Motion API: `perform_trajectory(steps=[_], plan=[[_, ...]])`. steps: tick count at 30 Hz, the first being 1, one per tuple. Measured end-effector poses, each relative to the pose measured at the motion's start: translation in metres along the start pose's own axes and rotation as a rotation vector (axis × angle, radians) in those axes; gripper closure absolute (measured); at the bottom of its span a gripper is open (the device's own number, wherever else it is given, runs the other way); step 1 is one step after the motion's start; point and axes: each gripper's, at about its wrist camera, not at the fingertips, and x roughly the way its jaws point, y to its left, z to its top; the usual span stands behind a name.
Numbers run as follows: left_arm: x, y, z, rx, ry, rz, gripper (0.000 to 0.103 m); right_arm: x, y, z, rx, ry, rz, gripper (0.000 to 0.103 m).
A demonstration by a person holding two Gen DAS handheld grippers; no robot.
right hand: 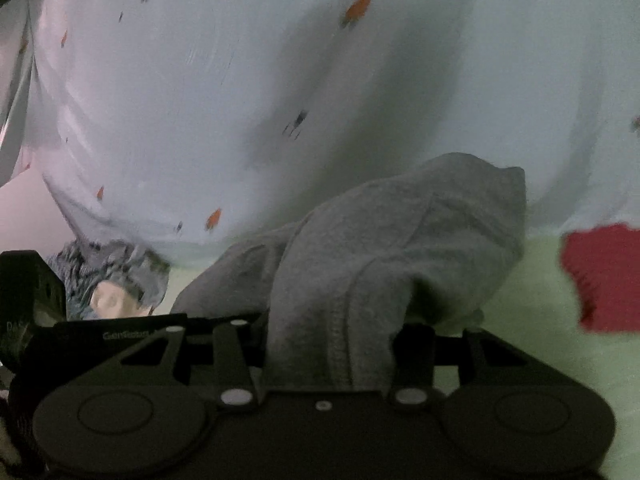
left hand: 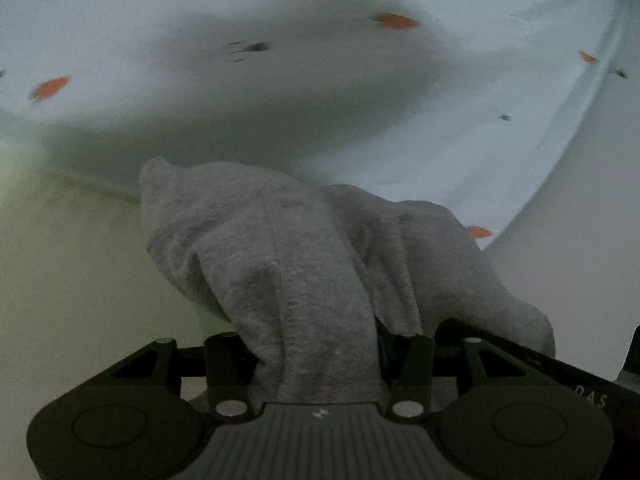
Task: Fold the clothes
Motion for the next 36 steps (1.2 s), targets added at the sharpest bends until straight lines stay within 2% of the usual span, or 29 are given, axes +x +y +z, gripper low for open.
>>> perform_trajectory(steps=[9,14,20,25,31,33,36], plan=[[0.099,-0.113,0.029,0.186,0.031,-0.115,0.053,-0.044,-0.106,0.043,-0.006,-0.131,-0.12,0.056],[0.167,-0.169,0.027,0.298,0.075,-0.145,0.053,-0.049,-0.178,0.058,-0.011,-0.135,-0.182,0.056],[0.243,-0.209,0.004,0.384,0.094,-0.142,0.053,-0.039,-0.261,0.059,-0.025,-0.1,-0.27,0.056],[0.283,-0.21,-0.019,0.431,0.108,-0.097,0.053,-0.009,-0.295,0.048,-0.111,-0.044,-0.362,0.055],[0.326,-0.155,-0.035,0.374,0.233,-0.013,0.051,0.033,-0.333,0.016,-0.121,0.086,-0.471,0.05],[0.327,-0.142,-0.036,0.35,0.245,-0.025,0.047,0.042,-0.339,0.005,-0.105,0.113,-0.49,0.046],[0.32,-0.133,-0.035,0.348,0.244,-0.051,0.044,0.04,-0.345,0.0,-0.054,0.104,-0.5,0.042]])
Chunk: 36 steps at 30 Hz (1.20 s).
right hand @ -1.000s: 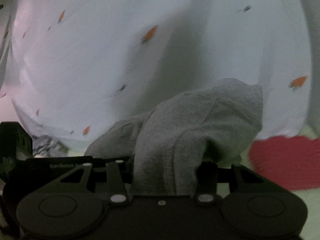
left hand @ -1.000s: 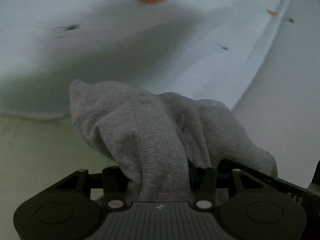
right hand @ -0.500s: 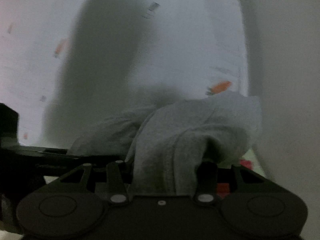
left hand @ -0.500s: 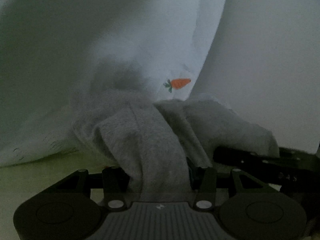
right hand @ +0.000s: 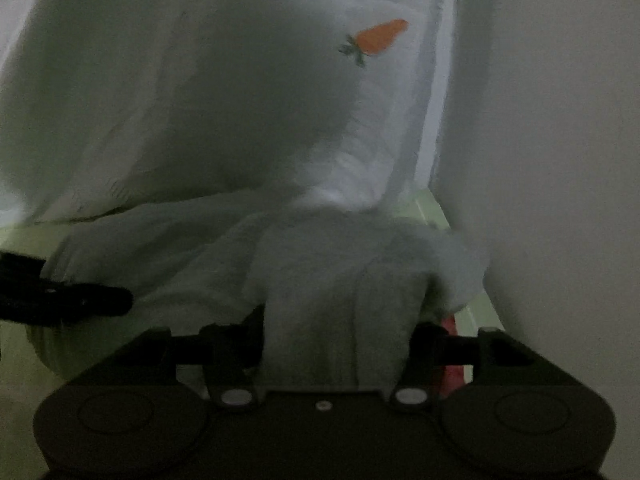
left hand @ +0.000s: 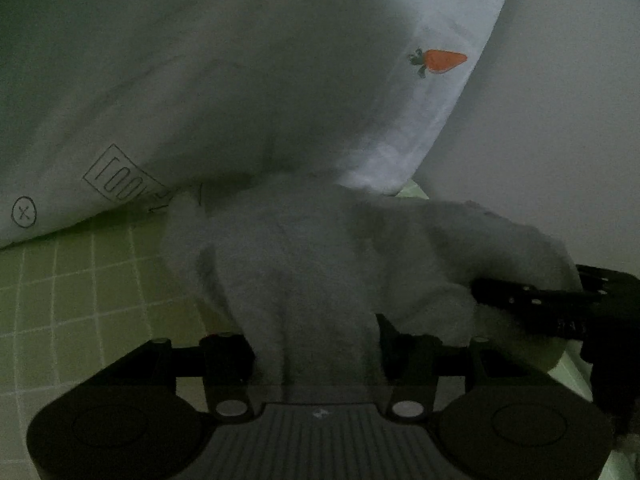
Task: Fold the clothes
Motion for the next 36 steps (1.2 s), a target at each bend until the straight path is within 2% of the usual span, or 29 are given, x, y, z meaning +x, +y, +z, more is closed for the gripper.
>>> perform_trajectory(steps=[3,6,10,14,17,21,23,24,28,30,31,33,36], plan=[[-0.004,0.01,0.002,-0.004,-0.003,-0.015,0.043,-0.005,-0.014,-0.006,0.063,0.009,0.004,0.04],[-0.008,0.014,0.001,0.006,-0.01,-0.005,0.037,-0.011,-0.021,-0.01,0.082,0.027,-0.003,0.04],[-0.022,0.026,-0.001,0.029,-0.035,0.1,0.03,-0.018,-0.019,-0.008,0.049,0.046,-0.067,0.033],[-0.035,0.052,-0.003,-0.008,-0.02,0.211,0.03,-0.021,-0.014,-0.006,0.04,0.058,-0.118,0.031],[-0.053,0.064,-0.004,-0.016,-0.032,0.245,0.03,-0.025,-0.009,-0.003,0.013,0.069,-0.177,0.021],[-0.085,0.067,-0.008,-0.03,-0.063,0.246,0.023,-0.035,-0.012,-0.001,0.086,0.069,-0.201,0.02],[-0.102,0.065,-0.011,-0.028,-0.083,0.237,0.018,-0.042,-0.005,-0.002,0.068,0.062,-0.265,0.014],[-0.112,0.063,-0.012,-0.027,-0.094,0.231,0.017,-0.047,0.0,-0.002,0.038,0.047,-0.318,0.009],[-0.15,0.051,-0.018,-0.023,-0.143,0.212,0.006,-0.074,0.014,-0.001,-0.044,-0.02,-0.542,0.008],[-0.175,0.041,-0.024,-0.025,-0.18,0.191,0.002,-0.099,0.019,-0.001,0.006,-0.06,-0.537,0.007],[-0.188,0.037,-0.026,-0.029,-0.201,0.178,0.0,-0.11,0.022,-0.001,0.042,-0.085,-0.515,0.003],[-0.213,0.028,-0.033,-0.037,-0.241,0.152,0.0,-0.137,0.034,-0.005,0.103,-0.14,-0.474,0.001],[-0.249,0.015,-0.043,-0.024,-0.294,0.111,0.0,-0.179,0.063,-0.013,0.146,-0.221,-0.457,0.001]])
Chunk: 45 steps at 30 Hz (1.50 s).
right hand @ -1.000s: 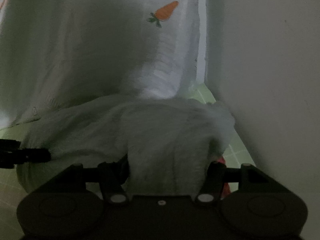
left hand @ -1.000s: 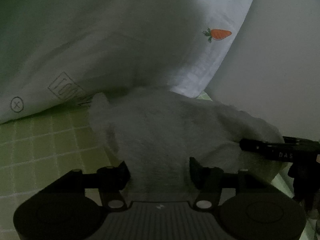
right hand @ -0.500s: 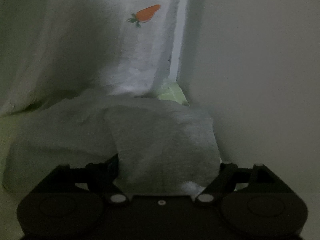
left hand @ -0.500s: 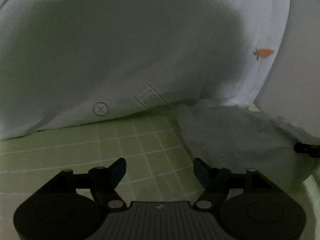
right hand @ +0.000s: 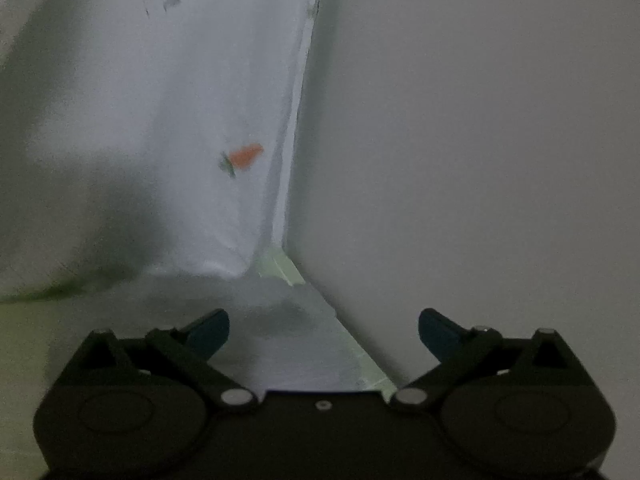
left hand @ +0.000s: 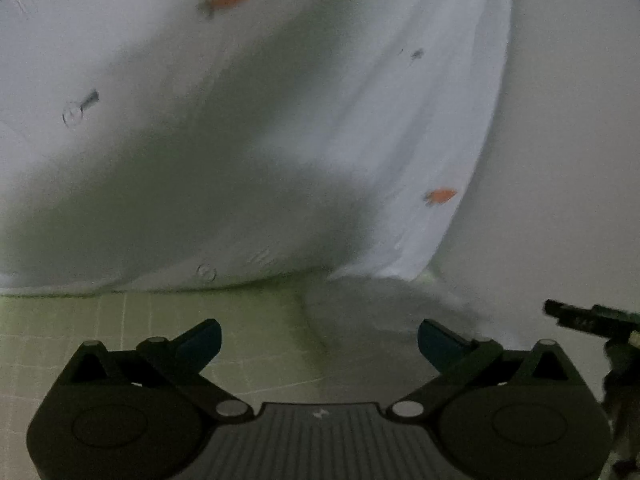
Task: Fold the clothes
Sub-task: 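Lower the folded hoodie onto the bed corner and open both grippers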
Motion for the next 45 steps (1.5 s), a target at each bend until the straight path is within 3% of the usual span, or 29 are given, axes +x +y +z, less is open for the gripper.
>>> perform_trajectory(steps=[4,8,16,24,31,45], plan=[[-0.039,-0.015,-0.003,0.042,-0.014,-0.046,0.0,-0.064,0.007,-0.004,0.135,-0.063,0.079,0.0],[-0.071,-0.029,-0.011,0.095,-0.046,-0.015,0.0,-0.113,0.016,-0.012,0.213,-0.027,0.134,0.0],[-0.11,-0.036,-0.04,0.145,-0.019,-0.047,0.0,-0.195,0.036,-0.05,0.137,0.028,0.122,0.0],[-0.13,-0.045,-0.077,0.192,0.062,-0.073,0.0,-0.254,0.04,-0.086,0.172,0.129,0.111,0.0],[-0.137,-0.046,-0.092,0.222,0.109,-0.084,0.0,-0.265,0.048,-0.109,0.161,0.203,0.102,0.001],[-0.143,-0.042,-0.094,0.236,0.118,-0.087,0.0,-0.277,0.055,-0.112,0.155,0.184,0.109,0.001]])
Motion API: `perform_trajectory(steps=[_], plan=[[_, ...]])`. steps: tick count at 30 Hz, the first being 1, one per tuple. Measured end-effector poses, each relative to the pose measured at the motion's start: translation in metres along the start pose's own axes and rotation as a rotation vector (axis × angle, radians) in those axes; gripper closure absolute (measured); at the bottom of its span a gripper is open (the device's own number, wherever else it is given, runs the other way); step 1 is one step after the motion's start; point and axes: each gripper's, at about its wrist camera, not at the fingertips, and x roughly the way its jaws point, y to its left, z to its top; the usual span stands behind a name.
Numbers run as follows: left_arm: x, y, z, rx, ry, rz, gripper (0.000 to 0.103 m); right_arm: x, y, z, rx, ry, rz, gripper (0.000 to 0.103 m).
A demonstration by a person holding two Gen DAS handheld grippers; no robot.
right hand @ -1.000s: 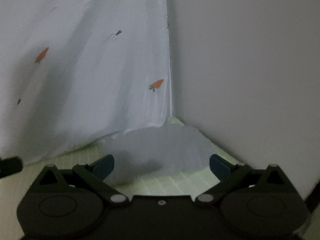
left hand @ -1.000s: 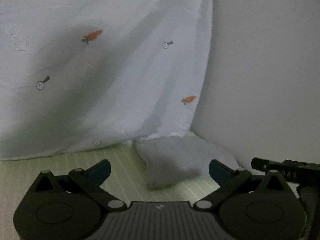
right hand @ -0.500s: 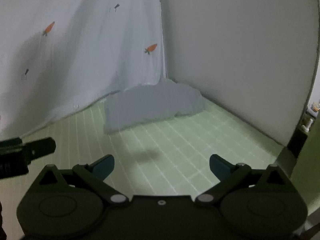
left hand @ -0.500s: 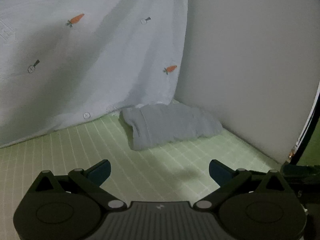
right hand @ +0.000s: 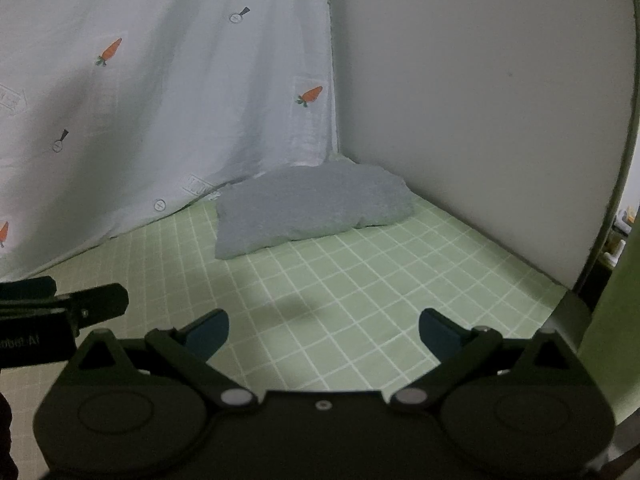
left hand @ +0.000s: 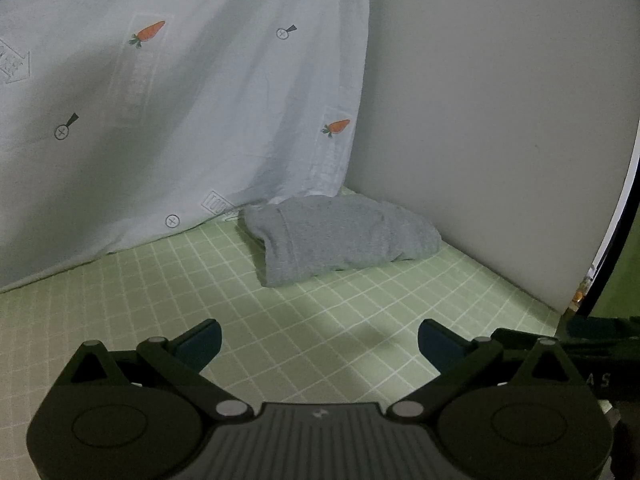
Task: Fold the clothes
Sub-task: 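Lower the folded hoodie onto the bed corner and open both grippers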
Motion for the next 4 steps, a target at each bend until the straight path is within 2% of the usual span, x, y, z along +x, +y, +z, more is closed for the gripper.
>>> perform_trajectory(steps=[4], plan=[[-0.0004,0.0014,-0.0001,0.0,0.0,0.002,0.0,-0.0011,0.0027,-0.0002,-0.005,-0.001,0.002,0.001]])
